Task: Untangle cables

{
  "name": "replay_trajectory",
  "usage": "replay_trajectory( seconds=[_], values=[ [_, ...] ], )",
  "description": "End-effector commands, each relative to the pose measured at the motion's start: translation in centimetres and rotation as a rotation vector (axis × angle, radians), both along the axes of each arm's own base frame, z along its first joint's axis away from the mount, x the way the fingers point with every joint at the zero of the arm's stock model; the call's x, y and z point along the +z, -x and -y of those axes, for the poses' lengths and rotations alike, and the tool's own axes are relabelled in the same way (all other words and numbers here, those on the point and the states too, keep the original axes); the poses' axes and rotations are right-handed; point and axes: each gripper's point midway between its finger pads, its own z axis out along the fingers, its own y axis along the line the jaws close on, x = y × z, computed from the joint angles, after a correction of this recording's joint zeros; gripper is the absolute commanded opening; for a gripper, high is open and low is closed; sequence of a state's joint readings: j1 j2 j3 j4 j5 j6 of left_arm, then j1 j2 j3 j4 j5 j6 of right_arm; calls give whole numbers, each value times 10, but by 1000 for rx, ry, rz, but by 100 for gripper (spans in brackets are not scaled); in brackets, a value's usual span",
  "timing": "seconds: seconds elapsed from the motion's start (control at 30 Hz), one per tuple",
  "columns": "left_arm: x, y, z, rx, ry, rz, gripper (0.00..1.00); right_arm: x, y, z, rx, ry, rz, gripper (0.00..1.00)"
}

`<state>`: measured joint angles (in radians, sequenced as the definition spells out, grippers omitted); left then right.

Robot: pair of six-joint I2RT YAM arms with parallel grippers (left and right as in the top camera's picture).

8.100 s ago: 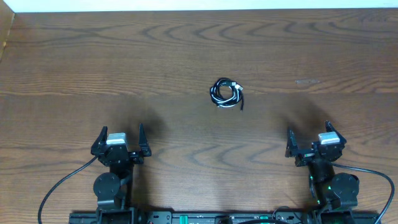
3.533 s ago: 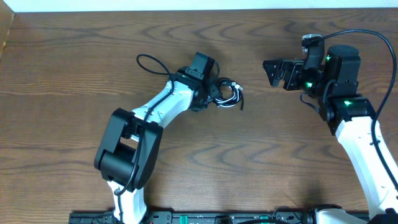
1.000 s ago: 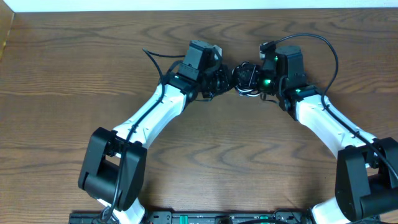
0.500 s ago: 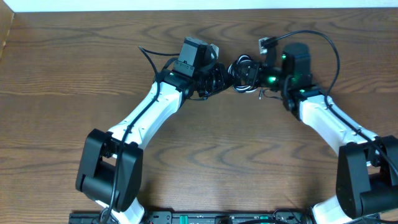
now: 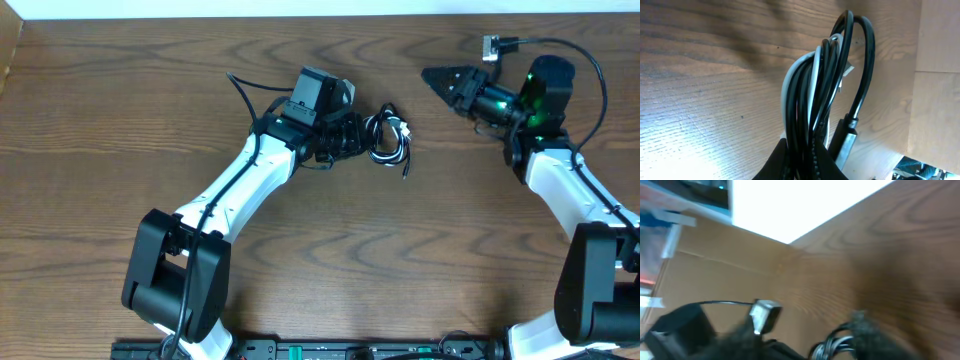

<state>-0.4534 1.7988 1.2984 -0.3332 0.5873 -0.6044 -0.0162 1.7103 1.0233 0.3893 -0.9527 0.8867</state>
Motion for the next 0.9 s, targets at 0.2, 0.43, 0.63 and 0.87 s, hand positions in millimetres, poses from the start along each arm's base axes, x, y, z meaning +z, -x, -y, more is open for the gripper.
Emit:
replay_trajectory(
  seconds=[0.2, 0.43, 0.63, 0.87],
  values=[
    [-1, -7, -3, 25, -23, 30, 8, -32, 17, -42, 41, 156, -50, 41],
    [8, -9, 4, 28, 30, 30, 7, -61, 40, -74, 101, 254, -121, 38],
    [20, -3, 16, -15, 120, 5, 7, -71, 42, -86, 101, 289, -128, 36],
    [33, -3, 12, -19, 229, -67, 7, -77, 33, -78, 55, 340, -102, 29]
  ],
)
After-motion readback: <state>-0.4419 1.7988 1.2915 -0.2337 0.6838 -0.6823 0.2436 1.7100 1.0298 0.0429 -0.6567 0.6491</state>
